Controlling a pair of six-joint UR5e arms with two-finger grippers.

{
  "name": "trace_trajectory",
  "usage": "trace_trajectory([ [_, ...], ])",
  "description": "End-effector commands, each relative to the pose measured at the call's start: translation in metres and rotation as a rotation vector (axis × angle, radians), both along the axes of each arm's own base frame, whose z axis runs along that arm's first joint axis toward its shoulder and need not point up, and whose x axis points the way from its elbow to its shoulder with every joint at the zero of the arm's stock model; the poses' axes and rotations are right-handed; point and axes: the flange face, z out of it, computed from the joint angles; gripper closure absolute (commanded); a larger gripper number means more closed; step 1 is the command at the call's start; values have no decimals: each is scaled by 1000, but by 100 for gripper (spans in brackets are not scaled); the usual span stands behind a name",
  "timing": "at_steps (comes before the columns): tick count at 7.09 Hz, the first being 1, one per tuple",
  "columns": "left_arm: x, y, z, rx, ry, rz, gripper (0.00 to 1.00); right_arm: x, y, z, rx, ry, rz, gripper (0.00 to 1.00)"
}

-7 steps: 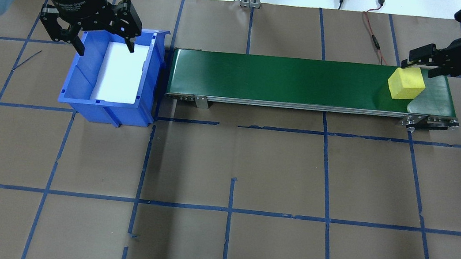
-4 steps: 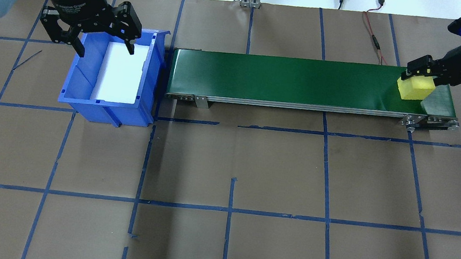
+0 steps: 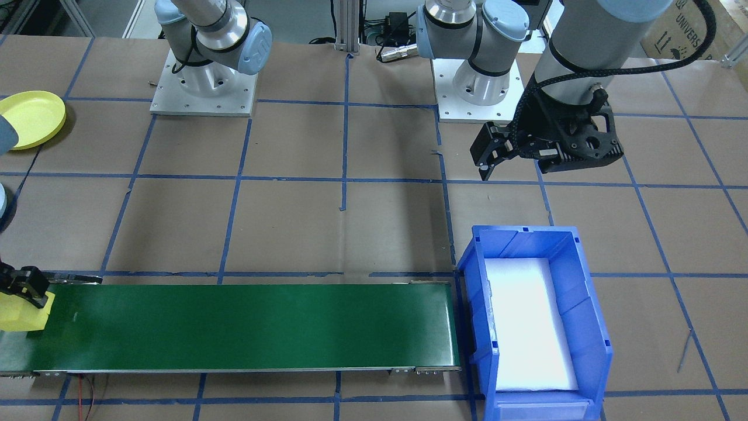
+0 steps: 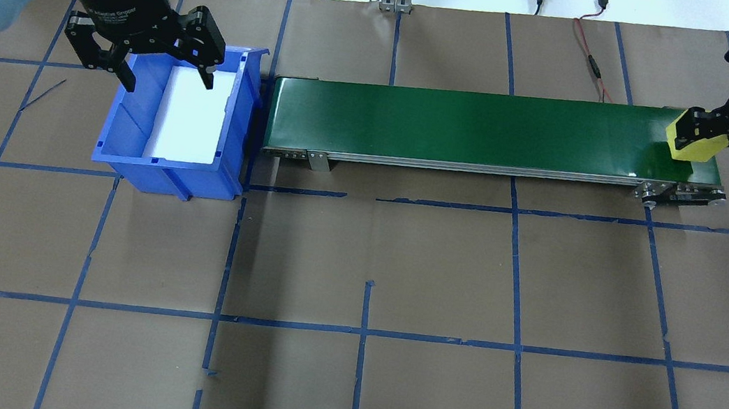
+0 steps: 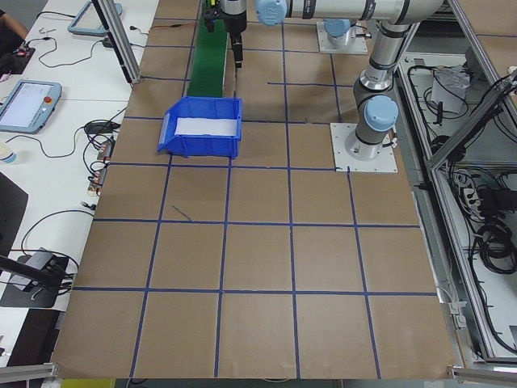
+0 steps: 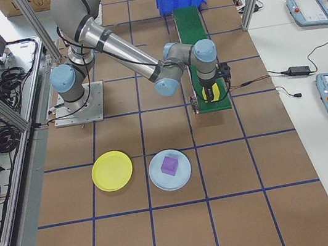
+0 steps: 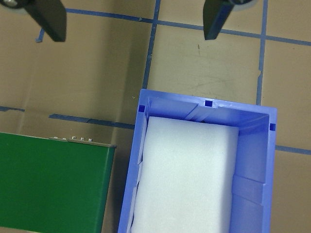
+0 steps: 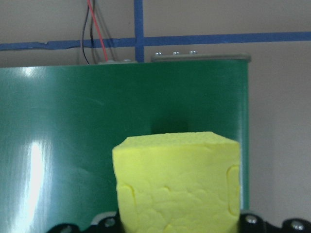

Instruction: Move block left to right into plate

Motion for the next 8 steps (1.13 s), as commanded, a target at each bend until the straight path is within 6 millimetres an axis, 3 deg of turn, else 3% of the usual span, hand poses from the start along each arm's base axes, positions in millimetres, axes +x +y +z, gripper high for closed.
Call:
trace_trajectory([
  [1,-1,0,0,0,2,-6,0,-48,54,48,23,88,4,64],
  [2,-1,1,-2,3,2,-6,0,-81,111,59,64,72,2,64],
  [4,-1,1,-2,3,2,-4,0,-113,209,61,114,104,-59,64],
  [6,0,1,-2,3,1,-4,0,-175,296,22,170,32,-116,66],
  [7,-1,0,-1,1,2,-2,0,-213,358,5,184,-23,-176,66],
  [8,-1,0,-1,1,2,-4,0,-223,405,-20,194,-78,-253,67],
])
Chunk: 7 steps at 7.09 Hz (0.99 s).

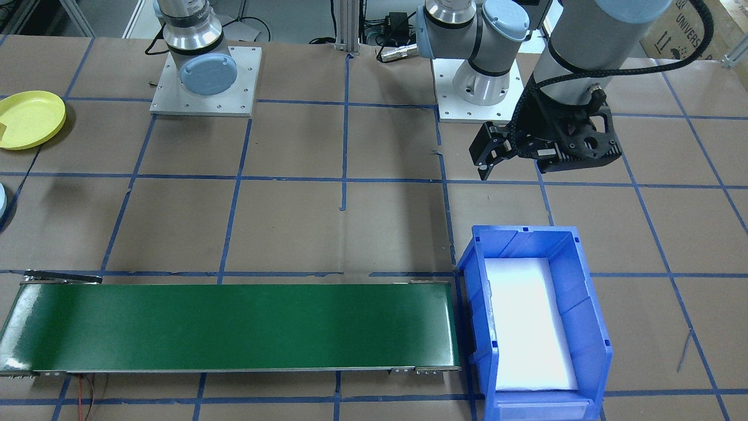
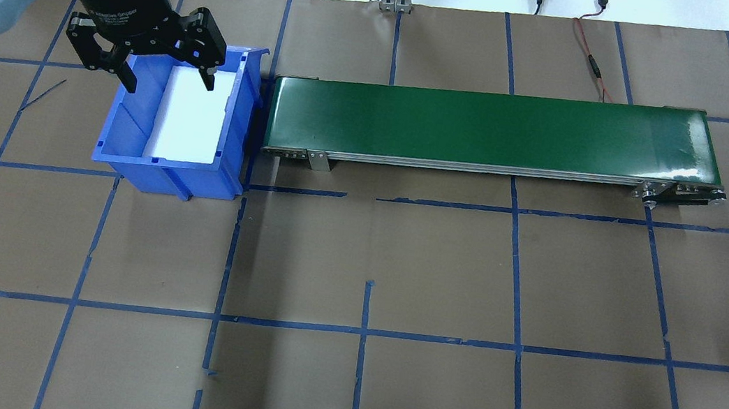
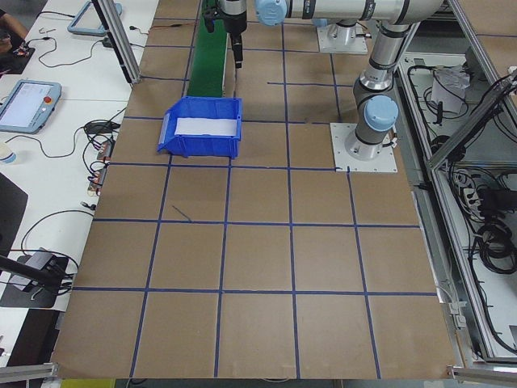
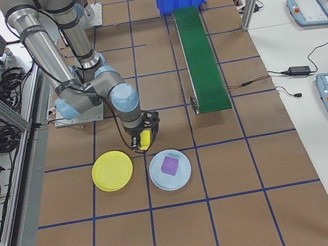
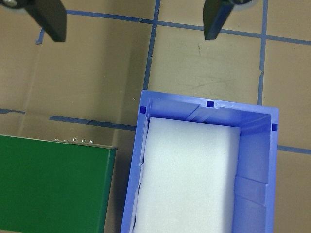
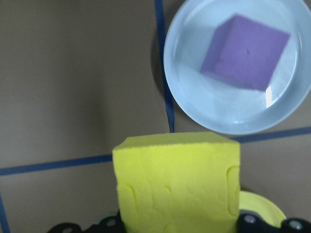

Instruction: Move block left to right into plate

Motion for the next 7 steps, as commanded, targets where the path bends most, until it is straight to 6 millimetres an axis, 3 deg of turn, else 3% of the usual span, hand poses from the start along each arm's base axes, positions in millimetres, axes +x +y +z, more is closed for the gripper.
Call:
trace_trajectory([
  [1,0,0,1,-2,0,-1,0,-27,81,-36,-54,-91,-118,66],
  [2,0,0,1,-4,0,-1,0,-33,83,-46,-66,-103,-127,53],
  [3,0,0,0,-4,-1,-1,0,-45,83,-63,-59,-119,-129,15],
  [4,0,-1,1,-5,-3,1,0,-48,84,-67,-43,-119,-133,0],
  [6,-1,-1,4,-16,0,1,0,-57,79,-50,-52,-94,-126,0],
  [7,-1,0,4,-17,-3,-2,0,-61,65,-32,-66,-66,-104,0],
])
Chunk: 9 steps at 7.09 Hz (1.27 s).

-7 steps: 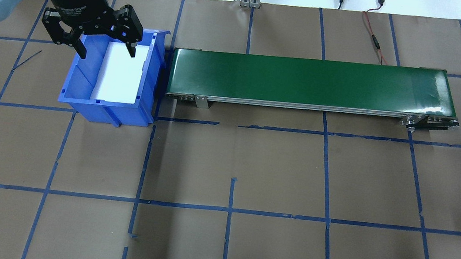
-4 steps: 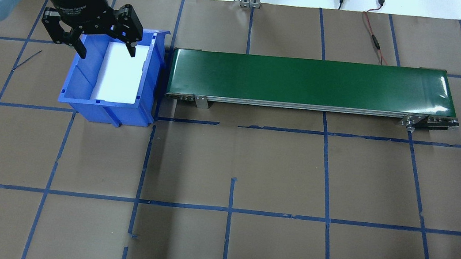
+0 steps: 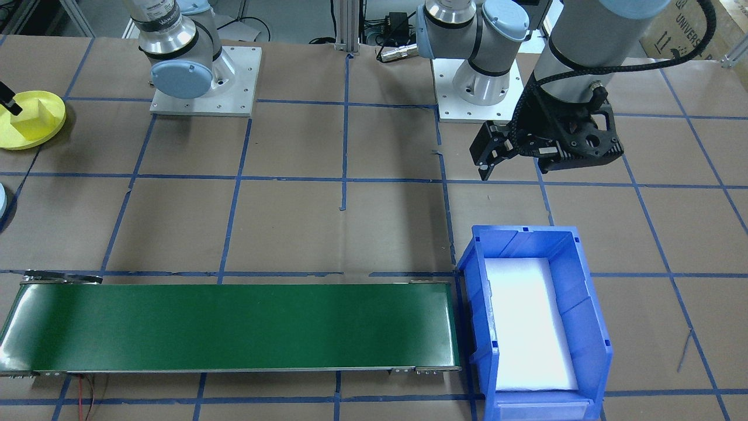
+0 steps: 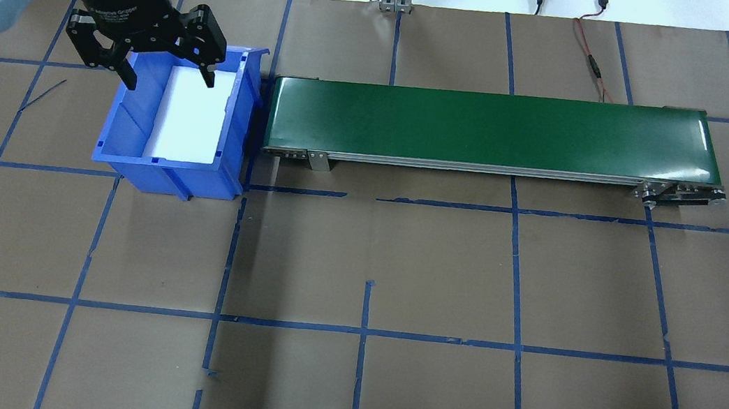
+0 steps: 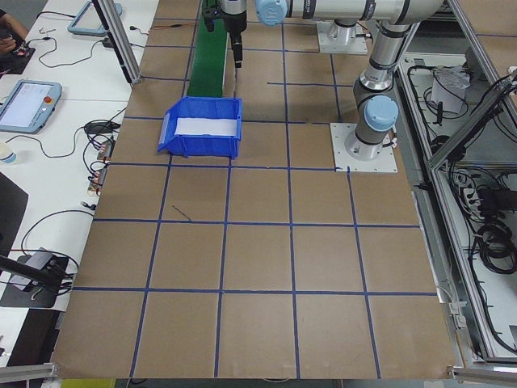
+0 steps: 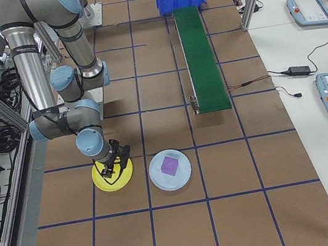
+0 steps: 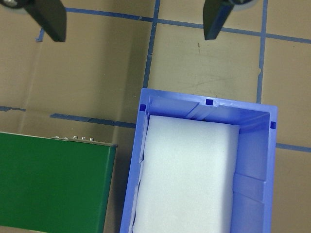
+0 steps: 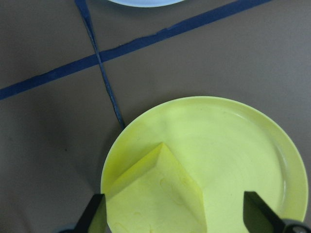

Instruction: Move block left to right into plate

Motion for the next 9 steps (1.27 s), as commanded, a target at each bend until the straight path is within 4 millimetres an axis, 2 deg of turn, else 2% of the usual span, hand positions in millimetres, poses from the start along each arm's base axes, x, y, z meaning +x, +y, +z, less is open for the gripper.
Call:
trace_trajectory([
  [1,-4,5,5,-10,-1,-8,0,4,-64,51,-21,42,92,0],
  [2,0,5,9,-18,-3,-2,0,31,-133,95,-24,72,178,0],
  [3,0,4,11,-22,-3,-11,0,67,-187,131,-33,90,176,0],
  [4,-1,3,16,-33,-3,-20,0,126,-238,144,-25,87,194,0],
  [5,-1,4,12,-25,-2,-24,0,196,-271,153,-1,63,270,0],
  [7,-2,12,24,-43,-7,-25,0,325,-312,200,-17,60,302,0],
  [8,2,12,19,-36,-11,-20,0,382,-319,217,-7,52,299,0],
  [9,0,12,24,-45,-13,-23,0,425,-324,236,-24,60,279,0],
])
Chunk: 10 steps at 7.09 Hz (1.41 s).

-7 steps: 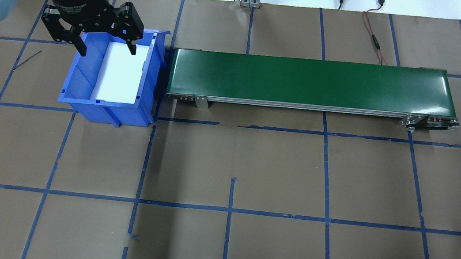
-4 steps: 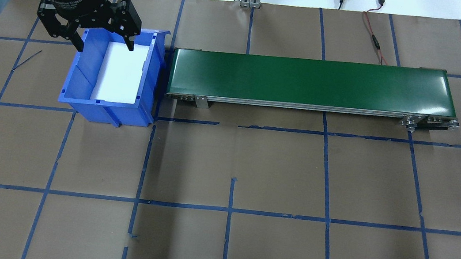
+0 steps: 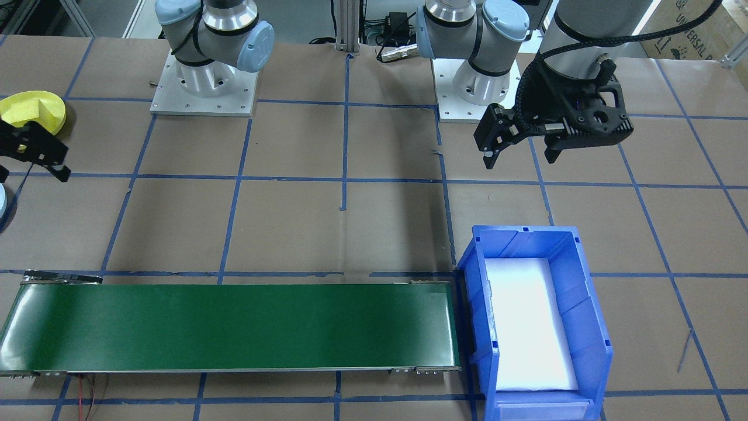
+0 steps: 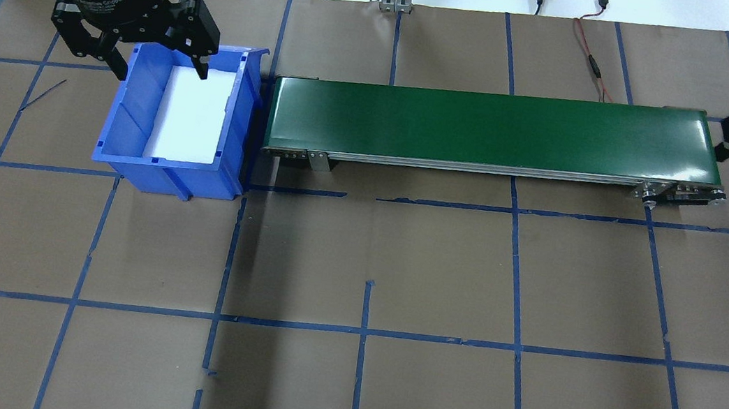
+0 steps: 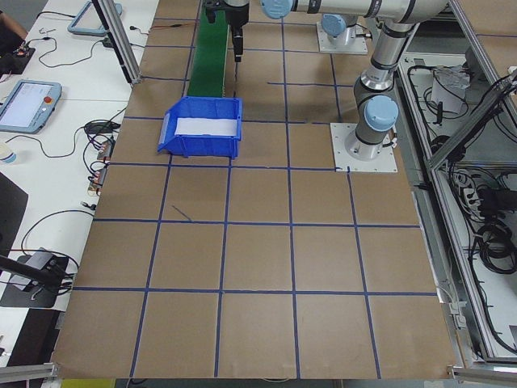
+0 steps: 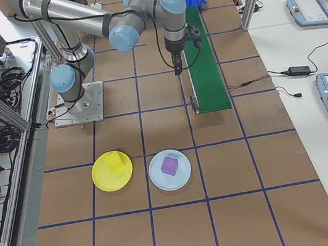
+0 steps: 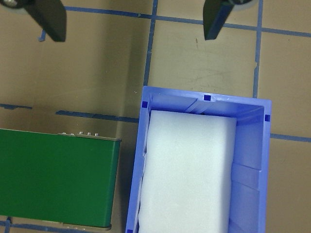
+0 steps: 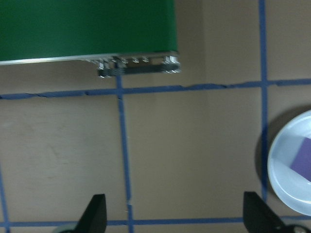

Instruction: Move block left to right into plate

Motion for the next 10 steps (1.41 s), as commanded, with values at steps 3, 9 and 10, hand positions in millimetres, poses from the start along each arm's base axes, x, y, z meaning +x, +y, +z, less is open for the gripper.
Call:
trace_trajectory([
  [3,3,-1,9,-21,-3,5,0,160,17,51,52,13,57,0],
  [9,27,-9,-3,-18,-8,-1,0,193,18,73,70,78,100,0],
  [10,43,-13,-6,-12,-3,-7,0,186,21,72,82,75,84,0],
])
